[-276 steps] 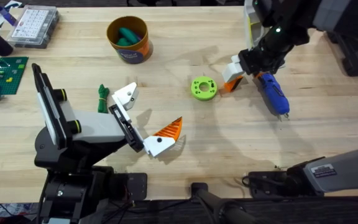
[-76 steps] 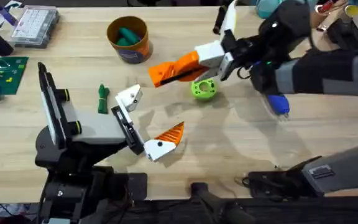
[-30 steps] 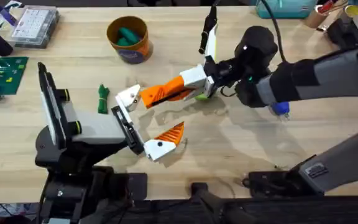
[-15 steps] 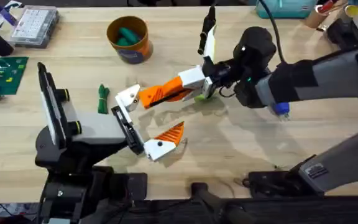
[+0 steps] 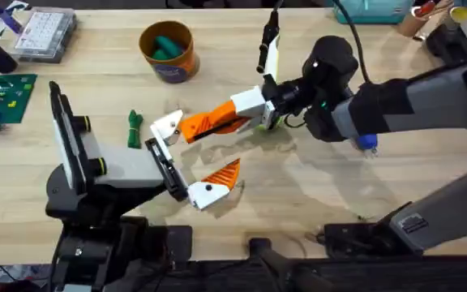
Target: Pick up the gripper from the table and insert it into the empty holder that is missing its gripper. Then pick up a screw, insert it into the mounting hole, and use the screwdriver to tighten it. Finally, clean up the table by picking up the vegetable and placing it into the bucket.
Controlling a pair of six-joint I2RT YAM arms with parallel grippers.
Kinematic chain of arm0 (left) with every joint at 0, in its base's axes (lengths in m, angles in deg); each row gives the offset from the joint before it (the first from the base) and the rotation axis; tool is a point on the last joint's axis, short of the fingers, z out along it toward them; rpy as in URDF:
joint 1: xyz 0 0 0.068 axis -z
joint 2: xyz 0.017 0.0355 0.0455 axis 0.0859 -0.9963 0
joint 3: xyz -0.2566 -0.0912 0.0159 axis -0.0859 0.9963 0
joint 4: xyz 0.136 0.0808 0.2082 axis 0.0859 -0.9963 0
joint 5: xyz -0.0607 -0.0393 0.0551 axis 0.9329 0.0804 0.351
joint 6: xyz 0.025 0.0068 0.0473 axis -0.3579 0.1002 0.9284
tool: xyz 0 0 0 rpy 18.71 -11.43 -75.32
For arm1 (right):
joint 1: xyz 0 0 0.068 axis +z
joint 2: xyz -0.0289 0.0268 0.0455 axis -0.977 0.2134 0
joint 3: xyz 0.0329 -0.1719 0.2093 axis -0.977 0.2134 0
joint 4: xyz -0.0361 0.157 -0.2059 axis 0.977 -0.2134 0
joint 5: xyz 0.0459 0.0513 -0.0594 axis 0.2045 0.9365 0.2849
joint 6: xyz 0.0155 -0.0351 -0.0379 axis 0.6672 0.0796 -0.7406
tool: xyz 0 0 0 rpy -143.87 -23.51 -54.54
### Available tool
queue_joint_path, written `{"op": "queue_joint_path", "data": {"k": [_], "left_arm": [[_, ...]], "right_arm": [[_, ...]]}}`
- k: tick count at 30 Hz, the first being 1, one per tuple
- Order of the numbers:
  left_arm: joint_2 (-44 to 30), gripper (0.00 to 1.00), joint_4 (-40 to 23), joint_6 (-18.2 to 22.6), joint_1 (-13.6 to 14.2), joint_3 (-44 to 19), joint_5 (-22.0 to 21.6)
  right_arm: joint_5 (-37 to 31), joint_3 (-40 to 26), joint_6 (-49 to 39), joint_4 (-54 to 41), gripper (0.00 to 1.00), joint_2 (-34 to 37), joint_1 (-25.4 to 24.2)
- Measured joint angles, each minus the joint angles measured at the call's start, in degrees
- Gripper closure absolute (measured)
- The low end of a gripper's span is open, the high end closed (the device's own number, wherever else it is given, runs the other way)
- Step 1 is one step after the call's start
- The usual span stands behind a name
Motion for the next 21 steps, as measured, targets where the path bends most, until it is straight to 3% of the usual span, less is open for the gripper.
{"op": "queue_joint_path", "data": {"k": [21], "left_arm": [[0.0,0.008,0.02,0.0,-0.02,0.0,-0.24]], "right_arm": [[-3.9,0.0,0.08,-0.02,0.991,0.0,2.22]]}}
